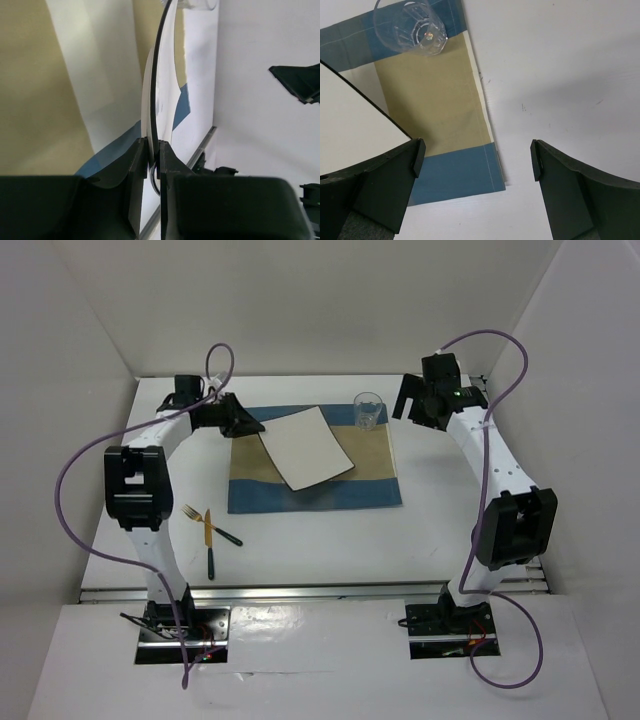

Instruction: Set the dinner table for one person

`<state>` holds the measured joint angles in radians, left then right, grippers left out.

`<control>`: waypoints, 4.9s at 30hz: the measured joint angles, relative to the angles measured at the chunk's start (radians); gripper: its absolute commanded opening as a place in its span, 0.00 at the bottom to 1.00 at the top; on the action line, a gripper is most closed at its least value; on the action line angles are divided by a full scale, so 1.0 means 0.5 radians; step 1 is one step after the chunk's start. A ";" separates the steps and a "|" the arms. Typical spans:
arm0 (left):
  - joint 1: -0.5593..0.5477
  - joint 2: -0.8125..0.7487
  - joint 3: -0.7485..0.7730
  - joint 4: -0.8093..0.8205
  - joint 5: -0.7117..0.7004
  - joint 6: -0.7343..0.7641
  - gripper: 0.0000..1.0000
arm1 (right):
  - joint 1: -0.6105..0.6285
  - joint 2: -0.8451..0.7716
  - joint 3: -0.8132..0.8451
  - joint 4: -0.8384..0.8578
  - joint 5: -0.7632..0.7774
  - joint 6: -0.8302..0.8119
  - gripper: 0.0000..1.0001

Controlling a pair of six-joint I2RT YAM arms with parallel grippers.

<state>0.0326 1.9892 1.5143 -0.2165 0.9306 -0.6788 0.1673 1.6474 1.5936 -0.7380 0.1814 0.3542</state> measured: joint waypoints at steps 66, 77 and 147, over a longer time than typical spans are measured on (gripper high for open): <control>-0.081 1.174 1.392 -0.469 0.517 0.436 0.00 | -0.009 -0.150 -0.099 -0.156 0.053 0.023 1.00; -0.119 1.245 1.392 -0.361 0.524 0.303 0.00 | -0.009 -0.185 -0.130 -0.175 0.091 0.031 1.00; -0.018 0.809 1.514 -0.951 -0.642 0.384 0.99 | -0.009 -0.456 -0.300 -0.279 0.147 0.122 1.00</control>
<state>0.0235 2.3936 2.2711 -0.6922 0.6094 -0.4870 0.1627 1.4193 1.4437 -0.8776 0.2550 0.4152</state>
